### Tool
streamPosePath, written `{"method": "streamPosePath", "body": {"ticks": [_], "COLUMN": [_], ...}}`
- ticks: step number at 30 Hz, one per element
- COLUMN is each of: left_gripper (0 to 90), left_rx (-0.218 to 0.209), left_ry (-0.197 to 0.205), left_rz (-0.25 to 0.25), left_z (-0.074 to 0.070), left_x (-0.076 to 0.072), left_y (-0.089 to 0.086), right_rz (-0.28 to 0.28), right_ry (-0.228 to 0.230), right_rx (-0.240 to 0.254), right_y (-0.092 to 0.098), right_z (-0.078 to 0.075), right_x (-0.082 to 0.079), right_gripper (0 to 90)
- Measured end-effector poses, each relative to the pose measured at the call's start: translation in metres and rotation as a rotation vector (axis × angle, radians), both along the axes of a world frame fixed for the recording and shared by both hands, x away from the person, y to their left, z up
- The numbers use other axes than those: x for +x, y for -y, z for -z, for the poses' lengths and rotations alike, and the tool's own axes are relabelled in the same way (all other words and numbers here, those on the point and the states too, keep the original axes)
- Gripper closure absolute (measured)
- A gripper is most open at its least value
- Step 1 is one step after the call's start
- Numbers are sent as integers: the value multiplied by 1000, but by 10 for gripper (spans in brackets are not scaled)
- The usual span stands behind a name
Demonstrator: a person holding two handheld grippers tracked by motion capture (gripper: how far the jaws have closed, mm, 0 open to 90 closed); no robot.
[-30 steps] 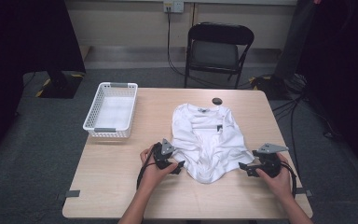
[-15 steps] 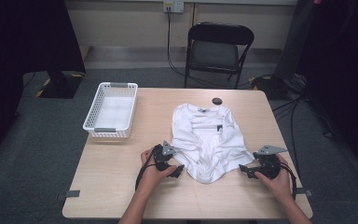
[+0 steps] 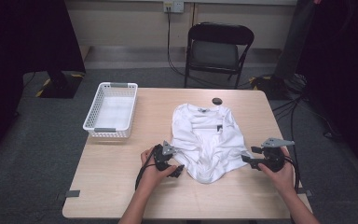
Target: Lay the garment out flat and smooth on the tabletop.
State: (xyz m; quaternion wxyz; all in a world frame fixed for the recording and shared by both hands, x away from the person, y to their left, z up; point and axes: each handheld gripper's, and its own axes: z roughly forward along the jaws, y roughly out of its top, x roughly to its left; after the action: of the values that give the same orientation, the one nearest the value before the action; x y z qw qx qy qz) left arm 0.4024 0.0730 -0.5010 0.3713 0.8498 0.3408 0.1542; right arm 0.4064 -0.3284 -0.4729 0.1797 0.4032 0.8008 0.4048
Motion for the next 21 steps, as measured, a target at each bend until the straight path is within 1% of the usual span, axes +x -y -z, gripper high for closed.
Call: {"method": "streamPosePath", "body": {"ticks": [1, 2, 3, 4, 5, 6, 9, 10, 12, 13, 14, 15, 16, 17, 19, 20, 21], "left_gripper": [111, 111, 111, 111, 111, 111, 111, 111, 111, 111, 111, 111, 111, 111, 111, 111, 111], "left_rx": [1, 1, 1, 1, 1, 0, 0, 1, 1, 1, 1, 1, 0, 0, 0, 0, 0], "left_ry": [0, 0, 0, 0, 0, 0, 0, 0, 0, 0, 0, 0, 0, 0, 0, 0, 0], "left_rz": [0, 0, 0, 0, 0, 0, 0, 0, 0, 0, 0, 0, 1, 1, 1, 1, 1], "left_z": [0, 0, 0, 0, 0, 0, 0, 0, 0, 0, 0, 0, 0, 0, 0, 0, 0], "left_x": [0, 0, 0, 0, 0, 0, 0, 0, 0, 0, 0, 0, 0, 0, 0, 0, 0], "left_y": [0, 0, 0, 0, 0, 0, 0, 0, 0, 0, 0, 0, 0, 0, 0, 0, 0], "right_rz": [12, 11, 15, 29, 32, 42, 77, 83, 79, 88, 88, 81, 79, 79, 67, 73, 75], "right_ry": [8, 7, 3, -1, -16, -34, -76, -94, -112, -95, -75, -69, -57, -43, -44, -36, -33], "right_rx": [7, 16, 26, 28, 40, 61, 78, 78, 77, 71, 77, 90, 86, 67, 69, 63, 68], "right_y": [0, 0, -1, -2, -3, -4, -8, -9, -12, -12, -11, -11, -10, -9, -6, -4, -1], "right_z": [-4, -5, -7, -8, -7, -6, 0, 3, 6, 5, 3, 1, -2, -7, -11, -14, -18], "right_x": [3, 6, 9, 13, 17, 23, 33, 36, 41, 41, 41, 41, 41, 41, 43, 43, 43], "right_gripper": [441, 489, 499, 530, 564, 566, 571, 588, 698, 777, 848, 882, 895, 897, 898, 898, 898]}}
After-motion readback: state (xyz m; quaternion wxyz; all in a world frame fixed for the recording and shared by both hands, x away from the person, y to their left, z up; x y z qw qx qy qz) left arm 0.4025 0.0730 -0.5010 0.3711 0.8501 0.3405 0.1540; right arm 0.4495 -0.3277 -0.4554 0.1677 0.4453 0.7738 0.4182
